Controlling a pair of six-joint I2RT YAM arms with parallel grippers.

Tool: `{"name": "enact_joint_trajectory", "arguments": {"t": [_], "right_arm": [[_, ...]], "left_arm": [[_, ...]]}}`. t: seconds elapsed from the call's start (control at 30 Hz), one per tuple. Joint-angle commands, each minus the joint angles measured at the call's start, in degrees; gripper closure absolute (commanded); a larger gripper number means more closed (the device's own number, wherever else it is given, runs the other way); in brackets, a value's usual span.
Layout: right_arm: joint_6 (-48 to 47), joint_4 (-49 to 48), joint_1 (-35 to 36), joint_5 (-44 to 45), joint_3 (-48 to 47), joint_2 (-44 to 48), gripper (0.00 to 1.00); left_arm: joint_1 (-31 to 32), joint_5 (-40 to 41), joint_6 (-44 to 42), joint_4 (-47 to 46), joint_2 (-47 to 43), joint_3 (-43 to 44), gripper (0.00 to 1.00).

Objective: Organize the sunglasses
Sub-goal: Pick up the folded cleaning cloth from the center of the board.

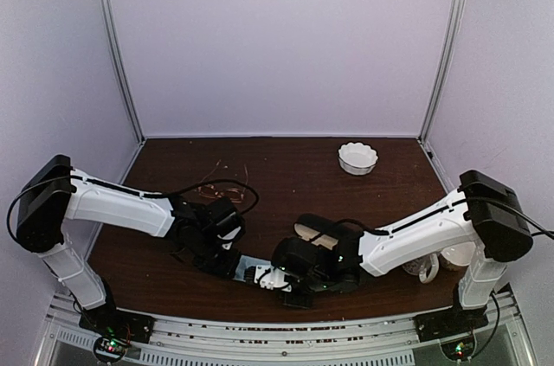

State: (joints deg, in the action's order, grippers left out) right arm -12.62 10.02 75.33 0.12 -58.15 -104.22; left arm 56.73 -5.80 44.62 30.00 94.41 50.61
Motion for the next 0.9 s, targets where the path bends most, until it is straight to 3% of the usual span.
{"name": "enact_joint_trajectory", "arguments": {"t": [0.0,0.17,0.27,0.37,0.87], "right_arm": [[-0.7,-2.0,0.3,0.5,0.7,-0.3,0.79],[-0.6,-2.2,0.4,2.5,0.7,-0.8,0.81],[-0.6,-3.0,0.5,4.9,1.3,0.3,0.73],[-1.0,-3.9,0.6,6.0,2.5,2.3,0.71],[-1.3,-3.7,0.9,-0.2,1.7,0.3,0.82]], "left_arm": [[0.3,-0.2,0.4,-0.8,0.8,-1.1,0.95],[0.3,-0.1,0.4,-0.8,1.0,-1.2,0.95],[0.3,-0.2,0.4,-0.8,1.0,-1.2,0.95],[0.4,-0.1,0.4,-0.8,1.1,-1.2,0.95],[0.4,0.0,0.5,-0.8,1.2,-1.1,0.95]]}}
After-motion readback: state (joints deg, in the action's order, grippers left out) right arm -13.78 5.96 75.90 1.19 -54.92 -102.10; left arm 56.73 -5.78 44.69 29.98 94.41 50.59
